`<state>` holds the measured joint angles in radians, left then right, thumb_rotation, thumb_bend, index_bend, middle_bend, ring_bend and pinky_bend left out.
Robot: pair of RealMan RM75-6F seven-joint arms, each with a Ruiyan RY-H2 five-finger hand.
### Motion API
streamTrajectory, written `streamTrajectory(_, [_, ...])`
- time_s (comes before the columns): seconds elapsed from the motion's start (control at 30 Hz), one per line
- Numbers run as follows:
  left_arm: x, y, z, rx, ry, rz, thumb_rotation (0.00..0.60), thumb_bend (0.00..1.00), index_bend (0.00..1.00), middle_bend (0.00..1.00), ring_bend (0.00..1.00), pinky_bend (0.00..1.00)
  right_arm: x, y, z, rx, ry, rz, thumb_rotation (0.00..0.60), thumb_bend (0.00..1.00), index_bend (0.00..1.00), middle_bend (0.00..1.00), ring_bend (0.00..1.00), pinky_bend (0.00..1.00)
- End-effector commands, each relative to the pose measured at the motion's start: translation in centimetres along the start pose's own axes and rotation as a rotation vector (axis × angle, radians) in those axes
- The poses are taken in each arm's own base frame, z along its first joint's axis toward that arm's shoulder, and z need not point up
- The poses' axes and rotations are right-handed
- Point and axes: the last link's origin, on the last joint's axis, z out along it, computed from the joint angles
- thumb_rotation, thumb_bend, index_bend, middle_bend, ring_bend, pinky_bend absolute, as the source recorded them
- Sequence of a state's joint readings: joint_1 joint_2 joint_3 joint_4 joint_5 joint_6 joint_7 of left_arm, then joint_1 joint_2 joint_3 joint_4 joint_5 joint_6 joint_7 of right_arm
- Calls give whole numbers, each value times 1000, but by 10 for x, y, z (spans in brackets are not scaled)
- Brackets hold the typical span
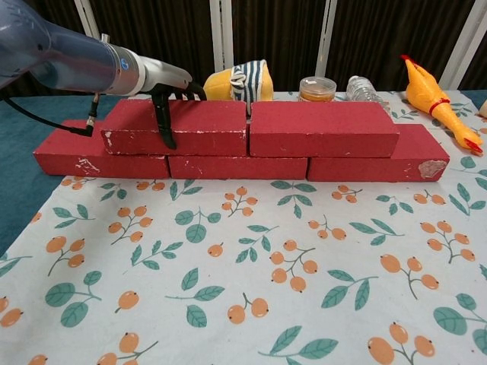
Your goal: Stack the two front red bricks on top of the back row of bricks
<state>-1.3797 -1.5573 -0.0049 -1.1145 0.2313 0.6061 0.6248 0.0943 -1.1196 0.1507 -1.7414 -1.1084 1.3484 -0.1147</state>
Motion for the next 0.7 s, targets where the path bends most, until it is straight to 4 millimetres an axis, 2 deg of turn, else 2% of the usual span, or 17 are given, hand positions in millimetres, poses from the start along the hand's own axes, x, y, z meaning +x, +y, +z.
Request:
streamTrajectory(0.03, [1, 1, 0, -1, 7, -5, 600, 0, 77, 95, 104, 217, 0, 0, 0, -1, -1, -1, 600, 106, 0, 0, 0, 0])
streamTrajectory(0.7, [-1, 7, 1, -54, 23, -4, 600, 0, 74, 115, 104, 217, -1, 0, 1, -15, -2, -5, 600, 107, 0, 0, 0, 0])
